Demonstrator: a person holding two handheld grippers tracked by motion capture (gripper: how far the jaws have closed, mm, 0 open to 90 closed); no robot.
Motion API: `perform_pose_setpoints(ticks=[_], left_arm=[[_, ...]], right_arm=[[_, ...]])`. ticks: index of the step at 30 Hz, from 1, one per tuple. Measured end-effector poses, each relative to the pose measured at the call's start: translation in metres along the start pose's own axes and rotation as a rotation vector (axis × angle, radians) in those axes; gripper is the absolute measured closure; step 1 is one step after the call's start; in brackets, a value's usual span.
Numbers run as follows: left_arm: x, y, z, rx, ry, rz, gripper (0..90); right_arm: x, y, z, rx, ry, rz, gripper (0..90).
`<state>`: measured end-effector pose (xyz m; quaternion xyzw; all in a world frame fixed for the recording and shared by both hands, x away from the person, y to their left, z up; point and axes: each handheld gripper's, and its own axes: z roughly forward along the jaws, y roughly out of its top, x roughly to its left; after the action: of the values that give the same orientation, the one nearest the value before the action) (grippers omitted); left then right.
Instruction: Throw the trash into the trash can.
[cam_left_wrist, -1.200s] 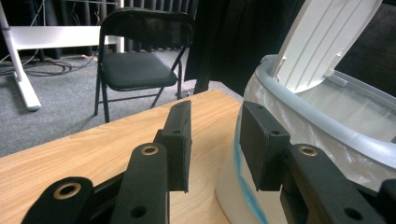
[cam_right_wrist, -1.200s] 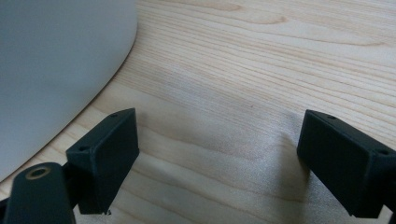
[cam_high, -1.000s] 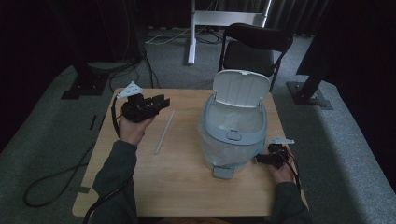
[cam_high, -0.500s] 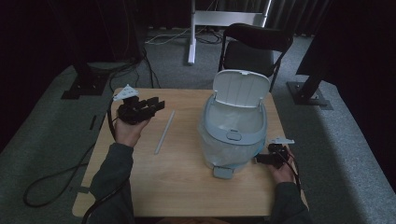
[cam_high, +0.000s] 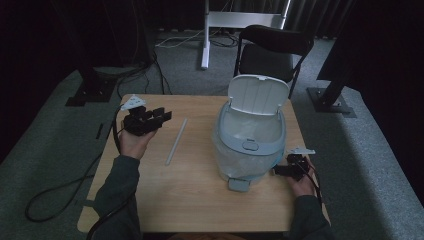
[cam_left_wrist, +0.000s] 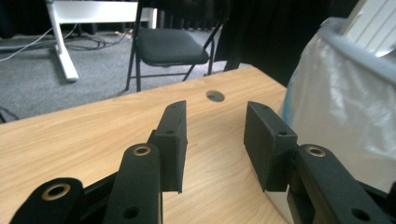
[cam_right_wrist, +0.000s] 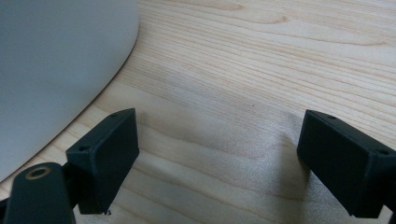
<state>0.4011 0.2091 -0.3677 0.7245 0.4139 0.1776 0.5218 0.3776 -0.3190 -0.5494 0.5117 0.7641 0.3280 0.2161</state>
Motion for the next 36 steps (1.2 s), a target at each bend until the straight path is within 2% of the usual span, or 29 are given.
perform_pose_setpoints(ticks=[7,18,31,36], left_arm=[[0.006,-0.008,0.002,0.011,0.017,-0.012,59.3],[0.010,-0.022,0.007,0.031,0.068,0.010,57.6],[0.010,-0.030,0.013,0.053,0.080,0.020,57.6],[0.009,-0.039,0.020,0.085,0.088,0.028,57.6]], right_arm=[[0.000,0.000,0.000,0.000,0.000,0.000,11.6],[0.000,0.000,0.000,0.000,0.001,-0.001,11.6],[0.000,0.000,0.000,0.000,0.000,-0.001,11.6],[0.000,0.000,0.000,0.000,0.001,-0.001,11.6]])
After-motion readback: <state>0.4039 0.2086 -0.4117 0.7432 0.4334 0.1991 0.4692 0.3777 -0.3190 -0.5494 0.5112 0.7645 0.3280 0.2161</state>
